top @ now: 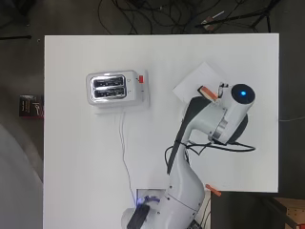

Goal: Teleoperate dual arm-hand system to toast a bread

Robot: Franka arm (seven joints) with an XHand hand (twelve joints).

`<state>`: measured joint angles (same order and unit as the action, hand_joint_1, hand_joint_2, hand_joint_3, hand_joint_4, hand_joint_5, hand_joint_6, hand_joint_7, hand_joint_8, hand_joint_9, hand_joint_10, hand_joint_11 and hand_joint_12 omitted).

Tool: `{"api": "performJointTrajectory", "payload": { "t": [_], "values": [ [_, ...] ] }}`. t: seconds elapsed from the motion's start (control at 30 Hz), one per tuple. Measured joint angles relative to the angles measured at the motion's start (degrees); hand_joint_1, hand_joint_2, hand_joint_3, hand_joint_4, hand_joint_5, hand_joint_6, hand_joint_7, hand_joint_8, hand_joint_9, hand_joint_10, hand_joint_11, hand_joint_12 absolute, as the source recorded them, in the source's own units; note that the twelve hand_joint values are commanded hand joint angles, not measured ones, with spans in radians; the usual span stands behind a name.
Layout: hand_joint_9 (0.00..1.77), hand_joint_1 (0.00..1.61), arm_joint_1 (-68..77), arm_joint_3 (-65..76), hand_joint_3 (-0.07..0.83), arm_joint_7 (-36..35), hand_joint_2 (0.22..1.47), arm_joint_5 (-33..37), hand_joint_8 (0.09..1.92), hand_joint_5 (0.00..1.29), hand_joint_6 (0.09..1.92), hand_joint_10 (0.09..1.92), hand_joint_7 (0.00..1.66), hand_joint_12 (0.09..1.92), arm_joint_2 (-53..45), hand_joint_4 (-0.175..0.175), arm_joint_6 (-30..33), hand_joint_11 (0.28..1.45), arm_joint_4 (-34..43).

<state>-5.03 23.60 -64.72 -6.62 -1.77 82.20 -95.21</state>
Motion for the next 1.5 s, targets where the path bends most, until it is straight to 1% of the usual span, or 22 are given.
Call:
{"api": "performJointTrajectory", "payload": {
  "t": [0.13, 0.27, 0.33, 0.37, 0.47, 0.63, 0.7, 0.77, 0.87, 0.9, 0.93, 0.97, 1.0, 1.03, 1.07, 1.1, 1.17, 1.27, 1.33, 1.4, 1.43, 1.5],
  "values": [
    [0.51, 0.28, -4.6, -1.1, 0.001, -8.3, 1.17, 3.6, 0.09, 0.43, 0.09, 0.09, 0.47, 0.09, -11.5, 0.017, -0.2, 0.43, 6.4],
    [0.52, 0.29, -8.7, -2.3, -0.001, -14.6, 1.17, 7.2, 0.09, 0.45, 0.09, 0.09, 0.47, 0.09, -22.8, 0.025, -0.6, 0.44, 14.9],
    [0.51, 0.33, -9.3, -2.4, -0.009, -16.4, 1.15, 7.9, 0.09, 0.43, 0.09, 0.09, 0.45, 0.09, -25.2, 0.017, 0.2, 0.44, 17.3],
    [0.5, 0.35, -9.4, -2.6, -0.012, -17.0, 1.14, 8.1, 0.09, 0.42, 0.09, 0.09, 0.45, 0.09, -25.3, 0.008, 1.0, 0.43, 17.4],
    [0.52, 0.39, -9.7, -3.3, -0.011, -19.2, 1.11, 8.7, 0.09, 0.41, 0.09, 0.09, 0.47, 0.09, -23.1, -0.015, 3.9, 0.43, 12.9],
    [0.59, 0.47, -9.8, -5.2, -0.005, -21.5, 1.11, 9.0, 0.09, 0.44, 0.09, 0.09, 0.53, 0.09, -18.1, -0.018, 8.1, 0.44, 0.8],
    [0.59, 0.49, -9.8, -5.9, -0.011, -21.8, 1.09, 8.9, 0.09, 0.44, 0.09, 0.09, 0.53, 0.09, -16.8, -0.018, 9.1, 0.45, -2.1],
    [0.56, 0.47, -9.7, -6.2, -0.016, -21.6, 1.07, 8.5, 0.09, 0.42, 0.09, 0.09, 0.5, 0.09, -16.3, -0.019, 10.0, 0.44, -2.8],
    [0.52, 0.43, -9.9, -6.4, -0.014, -19.8, 1.05, 7.3, 0.09, 0.4, 0.09, 0.09, 0.47, 0.09, -17.6, -0.017, 8.9, 0.42, -1.7],
    [0.53, 0.42, -10.0, -6.3, -0.011, -19.6, 1.05, 6.9, 0.09, 0.4, 0.09, 0.09, 0.48, 0.09, -18.1, -0.017, 8.5, 0.42, -1.5],
    [0.65, 0.48, -10.2, -6.3, -0.005, -19.6, 1.09, 6.5, 0.09, 0.55, 0.09, 0.09, 0.62, 0.09, -18.5, 0.016, 8.1, 0.46, -1.4],
    [0.86, 0.82, -10.3, -6.3, 0.0, -19.5, 1.08, 6.3, 0.33, 0.7, 0.38, 0.29, 0.8, 0.09, -18.9, -0.048, 7.5, 0.59, -1.2],
    [1.03, 1.03, -10.6, -6.2, 0.004, -19.5, 1.1, 6.4, 0.61, 0.78, 0.66, 0.46, 0.94, 0.12, -19.5, -0.099, 6.9, 0.71, -0.7],
    [1.14, 1.14, -10.7, -6.1, 0.001, -19.6, 1.11, 6.7, 0.81, 0.8, 0.85, 0.53, 1.01, 0.24, -19.9, -0.134, 6.8, 0.76, -0.1],
    [1.21, 1.2, -10.8, -6.0, -0.002, -19.6, 1.13, 7.2, 0.93, 0.8, 0.97, 0.55, 1.04, 0.36, -19.9, -0.155, 7.1, 0.76, 0.5],
    [1.24, 1.22, -10.9, -5.7, -0.004, -19.6, 1.14, 8.0, 1.0, 0.79, 1.04, 0.55, 1.05, 0.43, -19.6, -0.166, 7.8, 0.75, 0.8],
    [1.29, 1.24, -11.2, -5.4, -0.001, -19.5, 1.16, 9.4, 1.01, 0.75, 1.15, 0.46, 1.06, 0.51, -19.2, -0.174, 8.7, 0.72, -0.2],
    [1.35, 1.23, -11.4, -5.5, 0.001, -18.3, 1.17, 12.0, 0.99, 0.71, 1.26, 0.25, 1.06, 0.51, -17.2, -0.175, 10.4, 0.71, -2.8],
    [1.36, 1.22, -11.2, -6.5, 0.003, -18.0, 1.2, 12.9, 1.06, 0.66, 1.34, 0.19, 1.01, 0.52, -14.4, -0.173, 11.3, 0.71, -3.4],
    [1.34, 1.21, -10.9, -7.9, -0.001, -17.7, 1.22, 14.0, 1.15, 0.62, 1.38, 0.2, 0.96, 0.63, -11.5, -0.172, 11.5, 0.69, -3.1],
    [1.33, 1.2, -10.6, -8.9, -0.002, -17.9, 1.23, 14.3, 1.18, 0.61, 1.39, 0.22, 0.95, 0.69, -10.3, -0.166, 11.6, 0.67, -2.8],
    [1.27, 1.2, -10.0, -11.9, -0.003, -18.1, 1.24, 13.6, 1.23, 0.6, 1.39, 0.35, 0.92, 0.77, -7.4, -0.162, 12.1, 0.65, -2.4]
  ]
}}
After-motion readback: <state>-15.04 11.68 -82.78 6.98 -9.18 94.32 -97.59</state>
